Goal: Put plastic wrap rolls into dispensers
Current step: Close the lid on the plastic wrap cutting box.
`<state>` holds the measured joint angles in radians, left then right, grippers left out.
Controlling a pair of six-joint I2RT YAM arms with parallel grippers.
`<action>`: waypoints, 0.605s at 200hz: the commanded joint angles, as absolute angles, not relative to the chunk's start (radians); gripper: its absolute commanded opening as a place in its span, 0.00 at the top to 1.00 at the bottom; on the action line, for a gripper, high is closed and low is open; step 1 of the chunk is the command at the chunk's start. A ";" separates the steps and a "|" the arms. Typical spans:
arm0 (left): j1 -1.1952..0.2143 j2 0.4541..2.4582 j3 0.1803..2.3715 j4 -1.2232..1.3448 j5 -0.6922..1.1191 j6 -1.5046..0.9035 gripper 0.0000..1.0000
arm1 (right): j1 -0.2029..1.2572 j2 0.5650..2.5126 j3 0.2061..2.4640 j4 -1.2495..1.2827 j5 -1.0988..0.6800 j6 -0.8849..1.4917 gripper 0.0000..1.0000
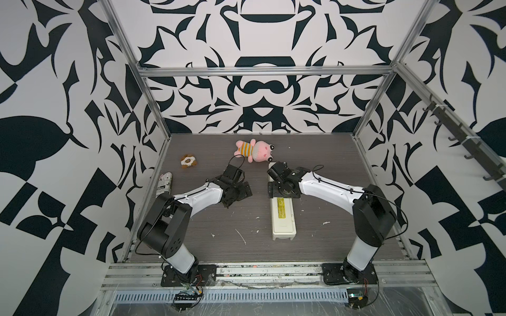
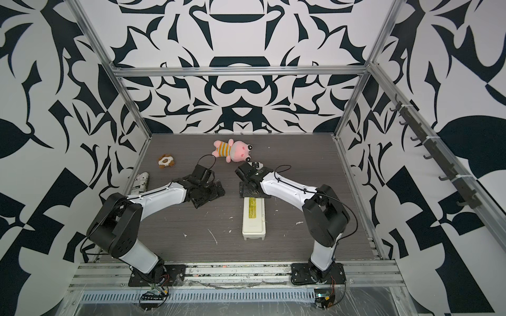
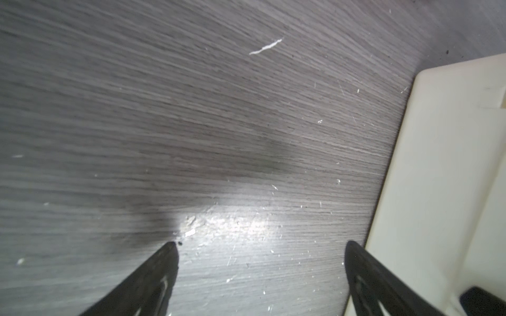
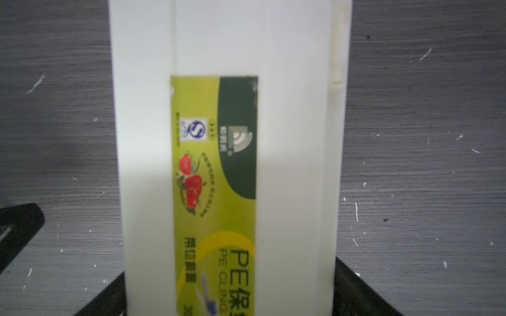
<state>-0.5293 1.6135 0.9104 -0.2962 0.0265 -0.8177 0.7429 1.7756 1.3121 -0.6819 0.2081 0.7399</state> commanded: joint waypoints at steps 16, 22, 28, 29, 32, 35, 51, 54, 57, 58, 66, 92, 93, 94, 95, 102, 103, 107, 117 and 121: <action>-0.525 1.630 0.931 -0.319 0.028 -0.811 0.03 | 0.749 1.777 1.329 -0.745 0.283 0.779 0.09; -0.525 1.631 0.931 -0.319 0.030 -0.811 0.03 | 0.747 1.775 1.314 -0.731 0.275 0.780 0.09; -0.525 1.630 0.930 -0.319 0.029 -0.810 0.03 | 0.747 1.770 1.300 -0.720 0.269 0.779 0.09; -0.525 1.631 0.930 -0.319 0.029 -0.810 0.03 | 0.747 1.768 1.297 -0.718 0.268 0.779 0.09; -0.525 1.629 0.928 -0.320 0.030 -0.810 0.03 | 0.747 1.764 1.289 -0.713 0.268 0.779 0.09; -0.525 1.628 0.929 -0.320 0.030 -0.810 0.03 | 0.747 1.759 1.283 -0.708 0.268 0.778 0.09; -0.526 1.624 0.922 -0.319 0.028 -0.811 0.03 | 0.747 1.746 1.273 -0.702 0.258 0.768 0.09; -0.525 1.623 0.922 -0.319 0.028 -0.811 0.03 | 0.747 1.742 1.274 -0.705 0.257 0.766 0.09; -0.525 1.624 0.922 -0.320 0.028 -0.811 0.03 | 0.747 1.740 1.274 -0.706 0.256 0.765 0.09; -0.525 1.624 0.922 -0.319 0.029 -0.811 0.03 | 0.747 1.739 1.274 -0.707 0.256 0.764 0.09; -0.525 1.624 0.923 -0.319 0.029 -0.810 0.03 | 0.748 1.729 1.268 -0.699 0.244 0.760 0.10; -0.526 1.626 0.931 -0.322 0.030 -0.811 0.03 | 0.752 1.684 1.222 -0.650 0.212 0.769 0.11; -0.525 1.626 0.931 -0.321 0.030 -0.811 0.03 | 0.752 1.682 1.222 -0.651 0.213 0.770 0.11; -0.525 1.625 0.931 -0.322 0.031 -0.812 0.03 | 0.752 1.681 1.221 -0.652 0.215 0.771 0.11; -0.526 1.626 0.932 -0.322 0.030 -0.813 0.03 | 0.752 1.680 1.219 -0.653 0.216 0.771 0.11; -0.526 1.625 0.932 -0.321 0.030 -0.813 0.04 | 0.753 1.677 1.217 -0.653 0.221 0.775 0.11; -0.527 1.625 0.932 -0.322 0.030 -0.813 0.03 | 0.753 1.677 1.215 -0.653 0.221 0.775 0.11; -0.526 1.626 0.932 -0.322 0.030 -0.813 0.04 | 0.753 1.676 1.216 -0.655 0.219 0.777 0.11; -0.526 1.626 0.934 -0.325 0.030 -0.813 0.04 | 0.756 1.677 1.223 -0.661 0.222 0.784 0.11; -0.526 1.628 0.934 -0.327 0.029 -0.813 0.04 | 0.759 1.677 1.224 -0.660 0.225 0.785 0.11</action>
